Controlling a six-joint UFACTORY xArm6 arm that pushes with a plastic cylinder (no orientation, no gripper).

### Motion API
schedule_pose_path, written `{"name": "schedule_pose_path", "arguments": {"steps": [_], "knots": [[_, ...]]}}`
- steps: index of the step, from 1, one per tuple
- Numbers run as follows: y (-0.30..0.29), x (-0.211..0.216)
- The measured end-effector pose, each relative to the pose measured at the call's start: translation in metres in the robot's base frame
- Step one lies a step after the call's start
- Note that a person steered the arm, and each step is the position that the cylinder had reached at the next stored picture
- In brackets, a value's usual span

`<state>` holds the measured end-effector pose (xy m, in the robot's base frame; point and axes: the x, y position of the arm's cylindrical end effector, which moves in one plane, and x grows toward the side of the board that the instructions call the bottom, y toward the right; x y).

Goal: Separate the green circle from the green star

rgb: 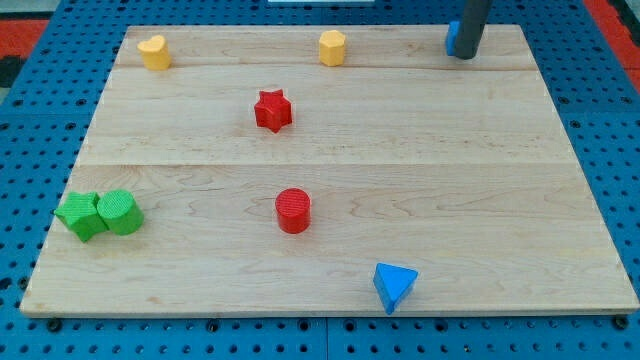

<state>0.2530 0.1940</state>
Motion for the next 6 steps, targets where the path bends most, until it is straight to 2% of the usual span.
{"name": "schedule_pose_path", "arguments": {"steps": [1,3,4,5,6], "knots": [[0.000,0.008],[-0.060,0.069],[-0.105,0.130],[-0.204,0.158],[-0.271,0.209]]}}
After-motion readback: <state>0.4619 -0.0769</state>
